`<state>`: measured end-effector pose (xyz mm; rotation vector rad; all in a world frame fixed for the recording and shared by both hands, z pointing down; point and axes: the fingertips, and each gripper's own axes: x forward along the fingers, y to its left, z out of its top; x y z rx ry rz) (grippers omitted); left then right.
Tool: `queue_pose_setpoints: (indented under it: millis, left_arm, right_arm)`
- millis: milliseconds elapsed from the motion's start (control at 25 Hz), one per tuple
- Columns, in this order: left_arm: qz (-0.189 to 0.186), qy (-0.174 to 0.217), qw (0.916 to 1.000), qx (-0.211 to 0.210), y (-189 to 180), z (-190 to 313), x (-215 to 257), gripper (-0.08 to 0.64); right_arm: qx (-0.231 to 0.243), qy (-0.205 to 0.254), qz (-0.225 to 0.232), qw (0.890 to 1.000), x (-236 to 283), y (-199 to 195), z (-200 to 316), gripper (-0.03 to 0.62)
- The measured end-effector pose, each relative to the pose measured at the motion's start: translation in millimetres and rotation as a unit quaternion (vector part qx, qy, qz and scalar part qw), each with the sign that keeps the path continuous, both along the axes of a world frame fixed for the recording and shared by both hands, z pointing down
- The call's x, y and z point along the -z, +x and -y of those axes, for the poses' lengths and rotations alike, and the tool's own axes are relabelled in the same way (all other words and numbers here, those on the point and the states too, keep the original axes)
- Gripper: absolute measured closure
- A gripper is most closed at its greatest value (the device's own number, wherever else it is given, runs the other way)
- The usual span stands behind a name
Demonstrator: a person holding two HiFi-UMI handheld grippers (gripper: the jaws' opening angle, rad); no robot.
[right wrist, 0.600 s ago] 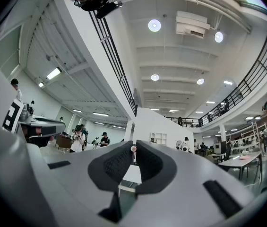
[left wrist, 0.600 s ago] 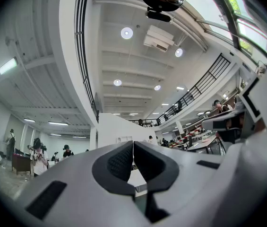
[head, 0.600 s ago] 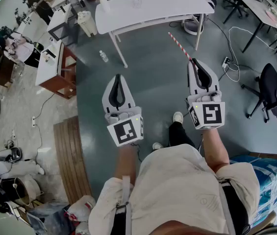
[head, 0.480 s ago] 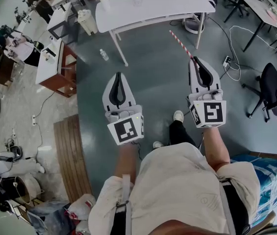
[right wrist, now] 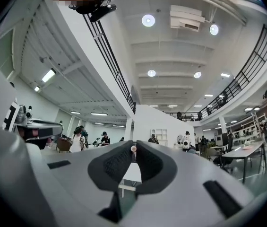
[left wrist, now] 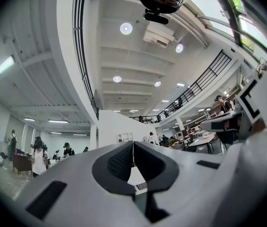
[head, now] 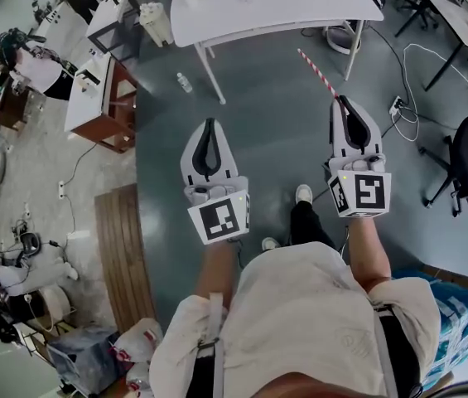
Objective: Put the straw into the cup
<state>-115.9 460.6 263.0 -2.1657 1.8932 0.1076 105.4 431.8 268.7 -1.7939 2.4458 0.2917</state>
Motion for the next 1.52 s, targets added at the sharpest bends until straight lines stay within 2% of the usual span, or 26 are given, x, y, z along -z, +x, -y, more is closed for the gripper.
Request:
queue_pose_setpoints:
  millis: [280,520,800,1040,1280,1520]
  left_arm:
    - [0.004,-0.027,0.9996,0.013,8.0,65.8,-19.6,0.555]
    - [0.012,-0.045,0.9988,0.011,44.0,152.6,-37.4,0.555]
    - [0.019,-0.048,0.9986,0.006,98.9,238.9,-37.4,0.554]
    - [0.024,-0.037,0.999,0.01,130.3,300.6,-28.6,0.555]
    - [0.021,-0.031,0.9991,0.022,153.6,346.1,-23.6,0.555]
    - [0.023,-0.032,0.9988,0.029,155.2,375.0,-21.5,0.555]
  right_arm:
    - [0.011,-0.02,0.016,1.0,-21.7,10.9,67.6,0.569]
    - [0.009,-0.039,0.022,0.999,-44.7,46.3,152.3,0.569]
    - [0.012,-0.048,0.04,0.998,-55.0,99.2,239.3,0.569]
    - [0.021,-0.041,0.05,0.998,-51.4,129.4,301.7,0.569]
    - [0.035,-0.026,0.057,0.997,-42.3,152.8,352.3,0.57]
    - [0.052,-0.019,0.065,0.996,-39.0,152.9,381.1,0.571]
